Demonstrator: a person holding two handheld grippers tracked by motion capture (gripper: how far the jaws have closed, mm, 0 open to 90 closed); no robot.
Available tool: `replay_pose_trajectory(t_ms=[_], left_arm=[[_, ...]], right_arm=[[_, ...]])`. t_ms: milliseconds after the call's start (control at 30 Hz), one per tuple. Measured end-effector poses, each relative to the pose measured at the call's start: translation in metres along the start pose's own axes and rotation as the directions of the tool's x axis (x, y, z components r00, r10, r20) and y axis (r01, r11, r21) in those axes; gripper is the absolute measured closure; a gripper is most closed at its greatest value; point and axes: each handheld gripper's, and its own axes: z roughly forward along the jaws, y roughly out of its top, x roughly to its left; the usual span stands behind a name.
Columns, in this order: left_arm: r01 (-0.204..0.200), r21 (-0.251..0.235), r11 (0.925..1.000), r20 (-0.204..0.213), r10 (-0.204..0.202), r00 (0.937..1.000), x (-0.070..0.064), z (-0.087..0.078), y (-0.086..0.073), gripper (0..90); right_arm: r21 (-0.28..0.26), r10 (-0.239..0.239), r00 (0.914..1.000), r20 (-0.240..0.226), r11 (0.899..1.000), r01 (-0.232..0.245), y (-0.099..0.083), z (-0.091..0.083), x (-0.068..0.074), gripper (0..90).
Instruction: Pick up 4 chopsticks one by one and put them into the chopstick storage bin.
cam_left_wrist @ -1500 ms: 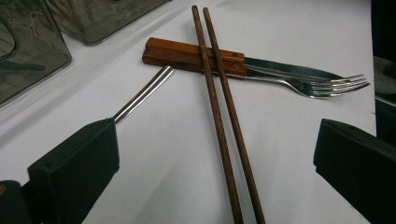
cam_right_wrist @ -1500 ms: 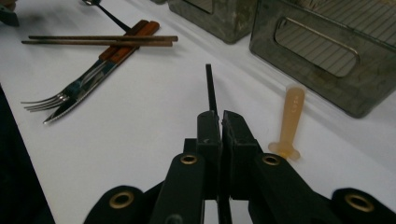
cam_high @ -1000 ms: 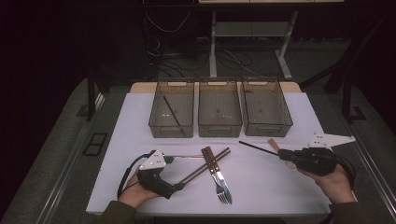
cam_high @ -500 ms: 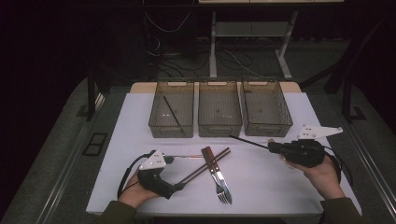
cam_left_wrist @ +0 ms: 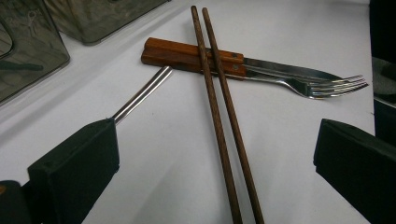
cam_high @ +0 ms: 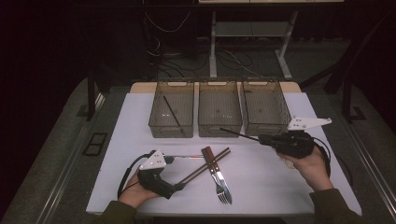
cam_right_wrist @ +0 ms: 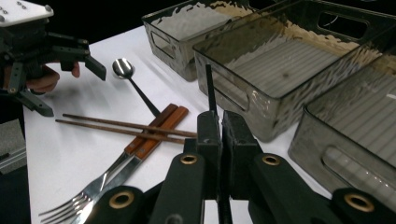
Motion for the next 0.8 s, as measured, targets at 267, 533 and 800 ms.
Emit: replay_pose_trajectory(t_ms=[267, 533, 800], left_arm=[[-0.005, -0.001, 1.0000, 0.000, 0.005, 1.0000, 0.001, 0.000, 0.000, 0.0], [-0.004, -0.002, 1.0000, 0.001, 0.004, 1.0000, 0.001, 0.000, 0.000, 0.0], [-0.005, -0.003, 1.0000, 0.001, 0.005, 1.0000, 0.001, 0.000, 0.000, 0.0]], right_arm=[[-0.022, 0.004, 0.9999, -0.013, 1.000, -0.004, 0.013, 0.011, -0.001, 86.4], [-0.032, 0.009, 0.9998, -0.017, 0.999, -0.009, 0.024, 0.024, -0.001, 86.4], [-0.035, 0.001, 0.9999, -0.016, 0.999, -0.002, 0.034, 0.039, -0.001, 86.4]])
